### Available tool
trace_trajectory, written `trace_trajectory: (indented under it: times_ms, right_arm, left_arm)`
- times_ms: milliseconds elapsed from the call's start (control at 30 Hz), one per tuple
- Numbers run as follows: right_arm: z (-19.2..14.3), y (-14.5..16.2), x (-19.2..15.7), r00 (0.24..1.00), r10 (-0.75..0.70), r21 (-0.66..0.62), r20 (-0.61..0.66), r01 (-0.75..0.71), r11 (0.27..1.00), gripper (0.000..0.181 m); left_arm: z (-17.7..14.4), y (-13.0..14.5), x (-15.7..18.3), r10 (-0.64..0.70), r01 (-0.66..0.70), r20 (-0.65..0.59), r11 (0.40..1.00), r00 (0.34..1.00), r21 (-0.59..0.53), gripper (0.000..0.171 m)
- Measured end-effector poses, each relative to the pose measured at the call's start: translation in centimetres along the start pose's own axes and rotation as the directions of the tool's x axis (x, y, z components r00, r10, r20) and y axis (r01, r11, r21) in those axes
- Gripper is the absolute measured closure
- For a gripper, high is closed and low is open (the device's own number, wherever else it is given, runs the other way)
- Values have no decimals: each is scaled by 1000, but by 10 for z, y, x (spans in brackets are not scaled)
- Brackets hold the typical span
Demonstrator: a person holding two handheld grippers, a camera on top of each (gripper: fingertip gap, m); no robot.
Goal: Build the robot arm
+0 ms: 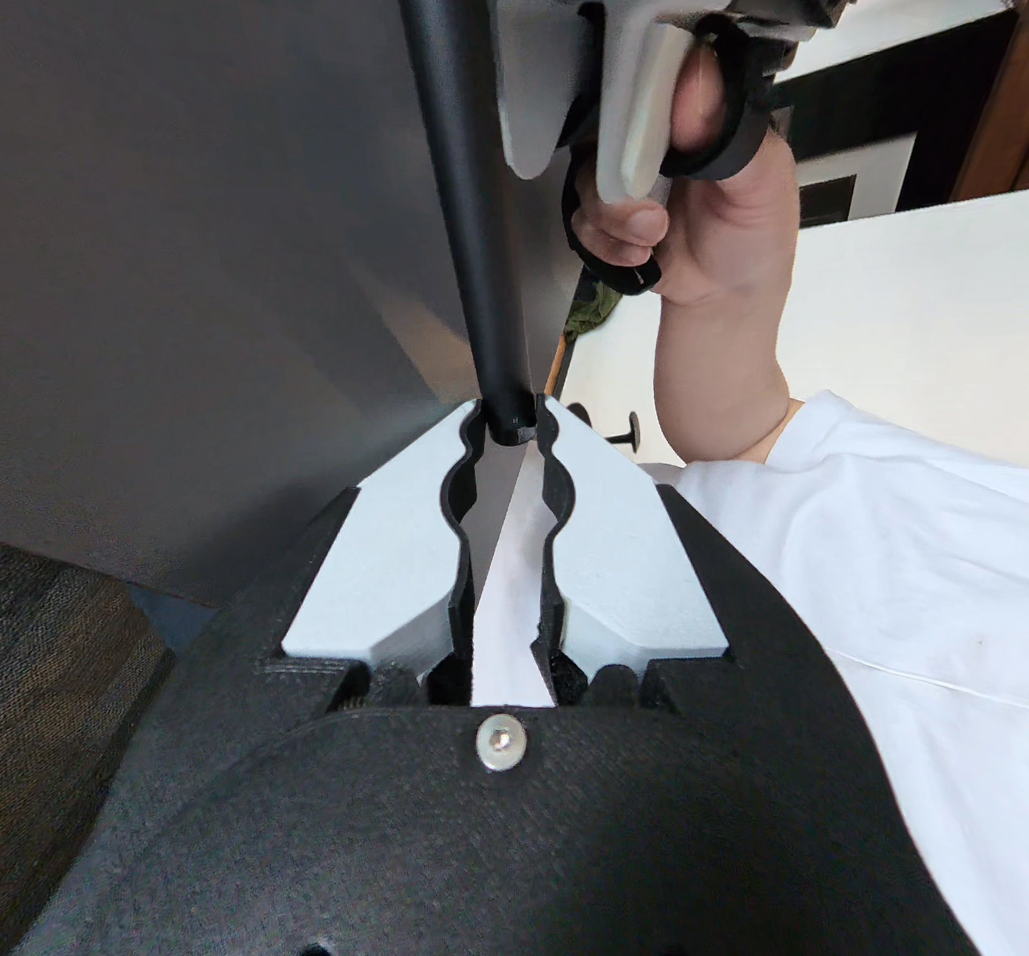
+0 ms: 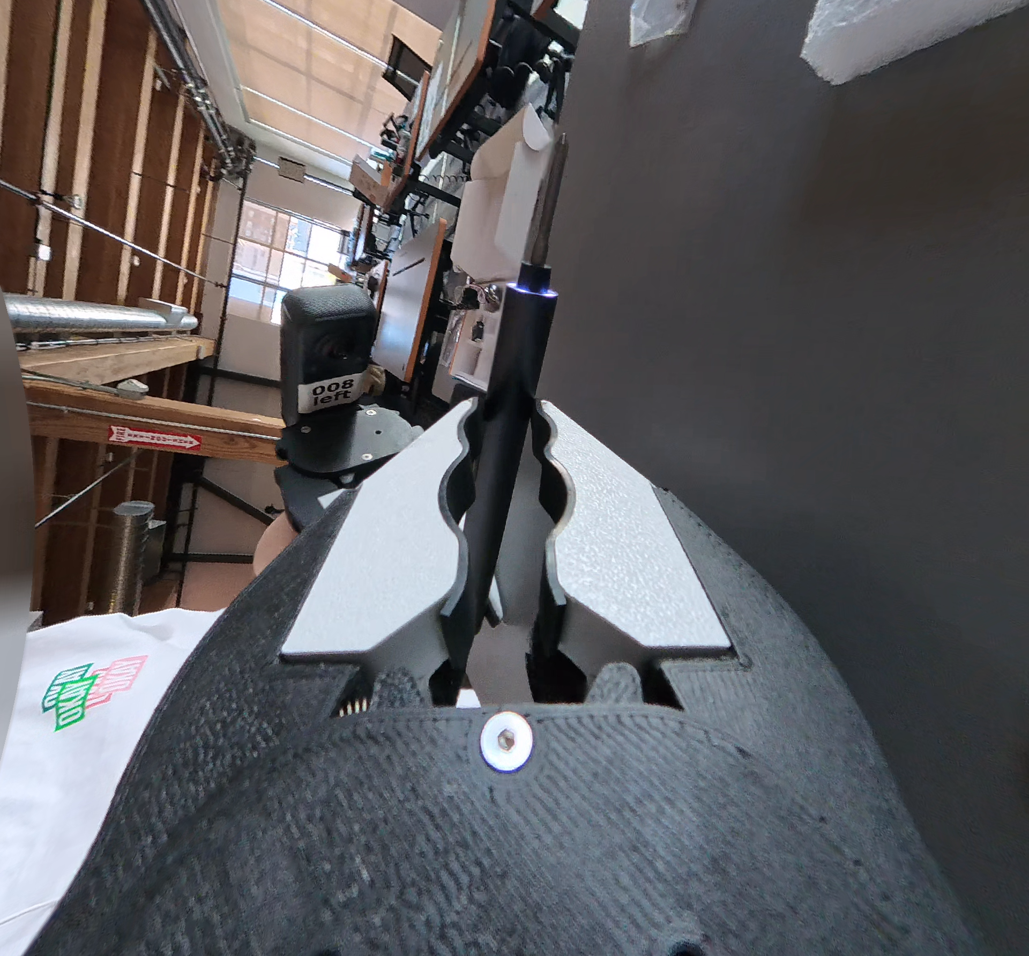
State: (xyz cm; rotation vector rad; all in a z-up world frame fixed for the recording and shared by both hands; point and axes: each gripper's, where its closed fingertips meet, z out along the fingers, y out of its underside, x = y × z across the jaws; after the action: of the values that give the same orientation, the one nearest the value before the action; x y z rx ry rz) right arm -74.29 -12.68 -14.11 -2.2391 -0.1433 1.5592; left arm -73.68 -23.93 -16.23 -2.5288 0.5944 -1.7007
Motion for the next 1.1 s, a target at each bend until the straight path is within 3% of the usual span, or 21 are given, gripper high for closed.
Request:
trace_trajectory:
  times_ms: [400,567,733,833,900,967,1100]
  right_arm:
    - [13,-1,27,955,-111,-150,-276,71,986,165]
    - [9,-6,24,920,-220,-152,-325,179,972,163]
    - [-40,-41,-17,855,-386,-18,-346,406,914,160]
    - [-93,-70,-33,722,-516,16,-460,588,809,162]
    - [-116,-87,-33,613,-596,-63,-519,667,742,165]
    - [-122,-101,-27,564,-633,-172,-531,660,732,167]
    - [-95,-118,-8,479,-780,-466,-403,626,625,169]
  left_arm:
    - [-4,-6,-1,43,-42,15,995,999,-86,148]
    - [1,-17,-6,72,-69,39,994,997,-80,156]
    - [0,-32,-10,84,-81,58,996,995,-43,155]
    - [-2,-42,-12,79,-78,48,997,996,-4,155]
    - [-2,-44,-12,73,-73,33,997,997,5,156]
    - [-2,-47,-11,69,-69,17,997,997,29,156]
    - [-7,-47,-9,70,-70,-1,996,998,53,152]
